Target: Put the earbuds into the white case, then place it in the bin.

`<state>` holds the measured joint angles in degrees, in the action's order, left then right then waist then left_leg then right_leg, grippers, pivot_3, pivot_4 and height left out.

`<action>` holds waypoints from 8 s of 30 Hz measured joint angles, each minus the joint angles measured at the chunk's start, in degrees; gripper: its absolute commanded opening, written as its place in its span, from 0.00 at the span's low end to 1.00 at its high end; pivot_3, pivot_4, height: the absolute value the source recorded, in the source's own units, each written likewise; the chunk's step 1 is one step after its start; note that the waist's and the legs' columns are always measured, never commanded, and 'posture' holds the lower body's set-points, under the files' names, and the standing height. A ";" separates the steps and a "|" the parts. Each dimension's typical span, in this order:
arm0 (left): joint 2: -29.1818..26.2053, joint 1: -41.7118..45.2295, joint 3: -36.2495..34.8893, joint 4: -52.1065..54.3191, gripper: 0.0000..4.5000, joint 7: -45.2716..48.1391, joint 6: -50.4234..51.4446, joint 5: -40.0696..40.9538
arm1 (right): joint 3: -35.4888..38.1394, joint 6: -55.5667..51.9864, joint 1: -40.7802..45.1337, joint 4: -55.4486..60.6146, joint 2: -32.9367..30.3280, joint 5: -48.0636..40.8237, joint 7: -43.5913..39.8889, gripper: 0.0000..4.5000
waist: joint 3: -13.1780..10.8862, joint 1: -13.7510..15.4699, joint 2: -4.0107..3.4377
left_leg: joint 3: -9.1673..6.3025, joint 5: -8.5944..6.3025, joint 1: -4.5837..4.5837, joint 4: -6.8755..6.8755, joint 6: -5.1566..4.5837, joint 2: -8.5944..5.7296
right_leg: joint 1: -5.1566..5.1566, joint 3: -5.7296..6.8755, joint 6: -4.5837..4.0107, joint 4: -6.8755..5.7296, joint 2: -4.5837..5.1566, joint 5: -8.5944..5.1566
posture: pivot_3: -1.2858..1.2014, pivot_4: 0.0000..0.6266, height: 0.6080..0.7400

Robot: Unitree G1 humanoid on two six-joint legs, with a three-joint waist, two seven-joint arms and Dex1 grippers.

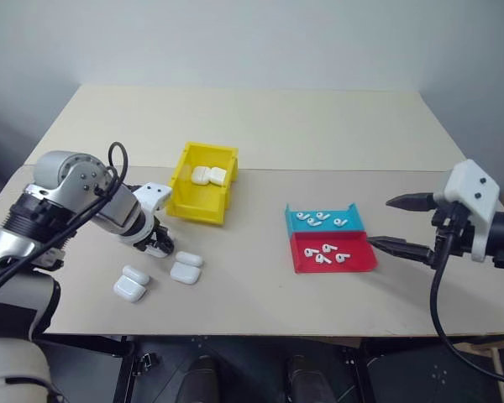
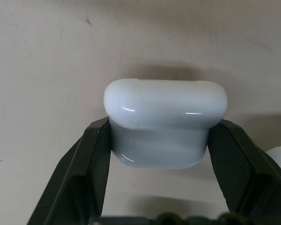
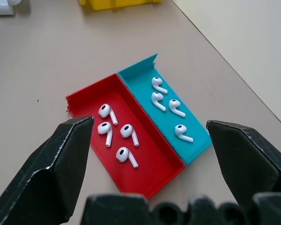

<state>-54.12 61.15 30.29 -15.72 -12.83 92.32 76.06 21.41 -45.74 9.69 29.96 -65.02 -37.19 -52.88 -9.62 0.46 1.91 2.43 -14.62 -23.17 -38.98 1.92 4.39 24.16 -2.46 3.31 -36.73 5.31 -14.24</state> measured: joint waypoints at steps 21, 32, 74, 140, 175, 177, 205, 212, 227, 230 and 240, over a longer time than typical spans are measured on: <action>0.10 -38.93 -48.13 43.53 0.62 45.19 -46.62 -16.94 | -12.56 6.52 8.45 -5.35 -1.00 8.08 -2.42 1.00 | 0.03 0.24 -0.03 | 0.12 0.03 0.07 0.01 0.06 0.00 | -0.08 0.00 -0.03 0.04 0.05 0.01 | 0.52 0.24 1.00; 10.46 -35.76 -36.03 34.48 0.62 84.44 -72.12 -28.25 | -32.73 1.65 24.63 -10.01 -3.40 16.34 -11.10 0.65 | 0.07 0.02 -0.10 | 0.11 0.00 0.00 -0.02 -0.01 0.02 | 0.01 0.00 -0.02 0.05 0.01 0.00 | 0.52 0.24 1.00; 17.74 -36.84 -31.85 37.64 0.62 80.61 -72.43 -31.22 | -57.10 -2.24 36.78 -23.70 11.45 43.25 -21.05 0.31 | 0.07 -0.81 -0.11 | 0.03 0.00 0.02 -0.07 -0.03 0.03 | -0.02 0.03 -0.01 -0.02 0.00 0.00 | 0.52 0.24 1.00; 28.85 -16.84 -27.15 14.76 0.62 84.52 -63.35 -35.21 | -14.24 -4.87 28.33 7.66 39.14 1.23 16.50 0.14 | 0.08 -1.31 -0.13 | -0.11 0.01 -0.05 0.02 -0.03 0.02 | -0.02 0.11 0.01 -0.05 -0.03 0.01 | 0.52 0.24 1.00; 28.38 -16.51 -29.37 13.71 0.62 86.50 -64.36 -35.65 | -14.53 2.63 30.15 -1.28 25.22 -3.34 13.50 0.71 | 0.07 -1.23 -0.13 | -0.11 0.01 -0.06 0.03 -0.04 0.02 | -0.02 0.11 0.01 0.03 -0.02 0.01 | 0.52 0.24 1.00; 26.88 -16.71 -29.81 13.80 0.62 87.34 -64.53 -35.61 | -14.73 2.77 32.74 -5.95 19.50 -1.48 9.73 0.71 | 0.07 -1.23 -0.14 | -0.09 0.01 -0.06 0.05 -0.04 0.02 | 0.00 0.10 0.00 0.05 -0.02 0.01 | 0.52 0.24 1.00; 21.98 -29.21 -36.08 30.39 0.62 79.69 -63.39 -31.39 | -54.88 74.75 66.10 -90.76 27.60 53.52 -30.61 0.45 | 0.02 -2.31 -0.21 | 0.01 0.07 -0.04 0.06 0.05 0.05 | 0.06 0.09 0.01 0.01 0.00 0.01 | 0.52 0.24 1.00; 20.80 -31.80 -36.16 34.09 0.62 77.30 -63.21 -30.64 | -55.47 81.33 66.54 -98.56 29.36 60.17 -28.03 0.45 | 0.01 -2.83 -0.22 | 0.02 0.09 -0.01 0.07 0.09 0.05 | 0.06 0.07 0.00 -0.02 -0.01 0.01 | 0.52 0.24 1.00; 19.68 -31.96 -36.87 34.62 0.62 75.57 -63.22 -28.83 | -55.00 81.63 66.56 -102.40 32.14 66.44 -20.50 0.45 | 0.00 -3.03 -0.24 | 0.02 0.11 0.01 0.09 0.11 0.06 | 0.05 0.07 0.01 -0.04 -0.01 0.01 | 0.52 0.24 1.00; 19.68 -31.97 -36.87 35.02 0.62 75.23 -63.24 -28.83 | -54.74 81.61 66.55 -102.56 32.39 66.86 -20.62 0.45 | 0.00 -3.05 -0.24 | 0.02 0.11 0.01 0.09 0.11 0.06 | 0.05 0.06 0.00 -0.04 -0.01 0.01 | 0.52 0.24 1.00; 18.93 -32.85 -37.19 35.12 0.62 74.81 -63.26 -28.75 | -54.61 80.52 66.53 -103.21 33.29 69.30 -16.54 0.45 | 0.00 -3.10 -0.24 | 0.02 0.11 0.09 0.08 0.11 0.06 | -0.02 0.06 0.00 -0.06 -0.02 0.01 | 0.52 0.24 1.00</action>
<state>-35.19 28.31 -6.91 19.40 61.98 29.07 47.31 -33.19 34.78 76.22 -73.25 -31.72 32.11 -69.42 -9.62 -2.65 1.66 2.45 -14.51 -23.08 -38.89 2.04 4.44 24.14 -2.39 3.32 -36.79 5.29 -14.22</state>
